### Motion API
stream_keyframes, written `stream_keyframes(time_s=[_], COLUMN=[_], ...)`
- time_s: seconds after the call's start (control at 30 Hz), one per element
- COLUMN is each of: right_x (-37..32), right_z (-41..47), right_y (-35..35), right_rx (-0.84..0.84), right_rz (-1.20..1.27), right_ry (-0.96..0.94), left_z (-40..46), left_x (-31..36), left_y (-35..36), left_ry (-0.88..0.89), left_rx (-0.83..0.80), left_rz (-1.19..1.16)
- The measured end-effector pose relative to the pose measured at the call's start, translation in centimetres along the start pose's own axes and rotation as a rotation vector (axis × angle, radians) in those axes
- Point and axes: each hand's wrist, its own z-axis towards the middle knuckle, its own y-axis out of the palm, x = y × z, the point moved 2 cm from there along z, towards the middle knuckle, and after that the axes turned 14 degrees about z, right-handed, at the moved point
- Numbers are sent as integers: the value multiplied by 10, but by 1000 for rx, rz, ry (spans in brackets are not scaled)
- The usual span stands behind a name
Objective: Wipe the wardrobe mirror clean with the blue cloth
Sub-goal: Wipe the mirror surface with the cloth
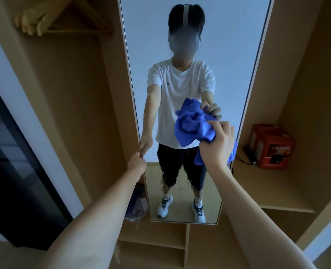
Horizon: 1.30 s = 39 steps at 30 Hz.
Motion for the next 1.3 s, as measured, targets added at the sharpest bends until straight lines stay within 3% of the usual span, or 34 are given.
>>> stream_keyframes(time_s=[0.1,0.27,0.43,0.57,0.77,0.87,1.07,1.2,1.3], right_x=[9,66,90,71,20,10,67,99,102], right_z=[6,-44,-83,-69,-4,16,-42,-87,-91], right_y=[-8,-7,-12,-16,-21,-24,-13,-8,-8], right_rx=[39,-333,-598,-489,-61,24,-370,-703,-824], right_rz=[-71,-322,-330,-275,-52,-28,-244,-326,-382], right_ry=[-84,7,275,229,108,62,56,408,457], left_z=[0,2,-3,-3,-1,-1,-2,-2,-1], left_x=[0,0,0,1,0,2,0,-1,-2], left_y=[2,3,-2,-2,3,2,0,-2,-2], left_ry=[-10,-13,-40,-40,-54,-62,-37,-51,-56], left_rx=[6,-5,-21,-20,-32,-25,-25,-12,-21], left_rz=[41,28,28,10,-35,-23,9,44,43])
